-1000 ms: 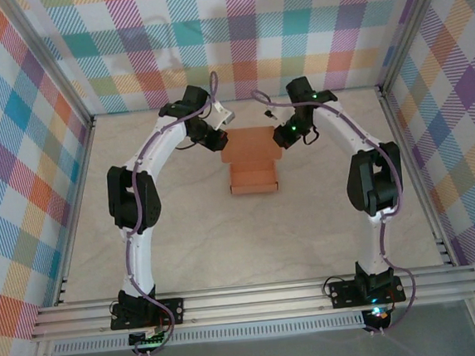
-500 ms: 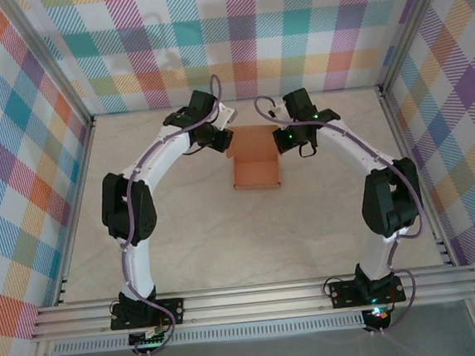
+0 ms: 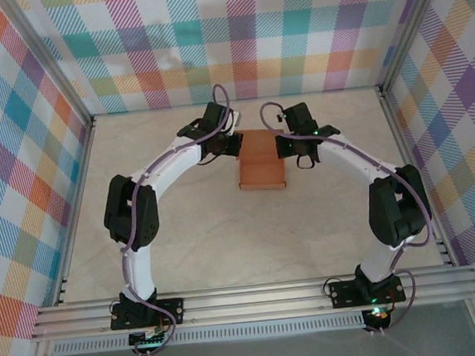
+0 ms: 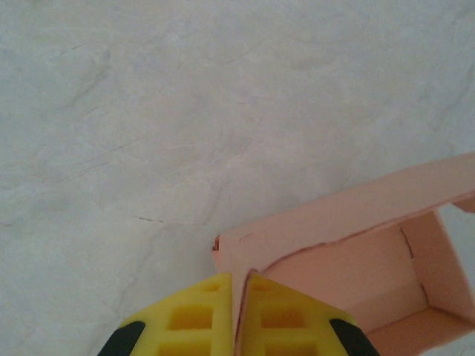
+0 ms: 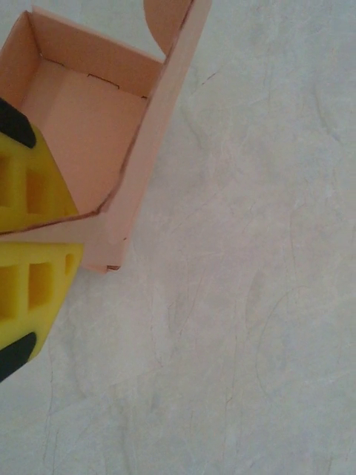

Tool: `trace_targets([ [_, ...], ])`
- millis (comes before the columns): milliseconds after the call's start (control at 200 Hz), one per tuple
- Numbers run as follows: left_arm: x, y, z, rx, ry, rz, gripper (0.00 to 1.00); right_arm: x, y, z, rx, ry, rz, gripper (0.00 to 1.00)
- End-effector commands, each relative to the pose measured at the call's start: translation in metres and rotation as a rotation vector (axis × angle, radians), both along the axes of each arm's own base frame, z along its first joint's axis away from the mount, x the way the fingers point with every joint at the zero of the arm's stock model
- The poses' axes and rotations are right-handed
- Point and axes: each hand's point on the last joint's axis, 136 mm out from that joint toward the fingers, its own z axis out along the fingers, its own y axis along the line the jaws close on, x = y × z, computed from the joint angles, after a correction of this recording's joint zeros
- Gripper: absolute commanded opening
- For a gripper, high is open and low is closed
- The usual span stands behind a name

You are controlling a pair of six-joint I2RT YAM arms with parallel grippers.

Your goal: Fold the paper box

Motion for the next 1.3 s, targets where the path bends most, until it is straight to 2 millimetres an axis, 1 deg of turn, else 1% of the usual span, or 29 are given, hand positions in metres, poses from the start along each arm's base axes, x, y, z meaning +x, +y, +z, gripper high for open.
trace_targets([
  [0, 0.003, -0.003, 0.028, -0.119, -0.054, 0.093, 0.0, 0.007, 0.003, 0.03, 0.056, -0.116, -0.055, 0.0],
  [135, -0.001, -0.002, 0.033, -0.124, -0.1, 0.12, 0.0, 0.003, 0.005, 0.032, 0.057, -0.161, -0.067, 0.0],
  [165, -0.004, 0.0, 0.032, -0.11, -0.104, 0.125, 0.0, 0.002, 0.006, 0.033, 0.056, -0.171, -0.07, 0.0],
  [180, -0.002, -0.003, 0.037, -0.124, -0.133, 0.126, 0.0, 0.001, 0.006, 0.033, 0.054, -0.174, -0.071, 0.0],
  [225, -0.003, -0.004, 0.038, -0.117, -0.158, 0.126, 0.0, 0.0, 0.006, 0.033, 0.054, -0.188, -0.076, 0.0],
  [370, -0.009, -0.007, 0.028, -0.118, -0.193, 0.138, 0.0, -0.004, 0.006, 0.028, 0.057, -0.192, -0.104, 0.0],
  [565, -0.018, -0.018, 0.019, -0.09, -0.23, 0.129, 0.0, -0.008, 0.006, 0.02, 0.066, -0.195, -0.153, 0.0],
  [840, -0.029, -0.023, 0.021, -0.083, -0.338, 0.165, 0.0, -0.017, 0.004, 0.017, 0.098, -0.259, -0.192, 0.0],
  [980, -0.035, -0.026, 0.017, -0.073, -0.369, 0.169, 0.0, -0.023, 0.004, 0.011, 0.111, -0.273, -0.191, 0.0],
  [1295, -0.052, -0.037, 0.008, -0.064, -0.409, 0.16, 0.0, -0.035, 0.004, 0.005, 0.134, -0.309, -0.172, 0.0],
])
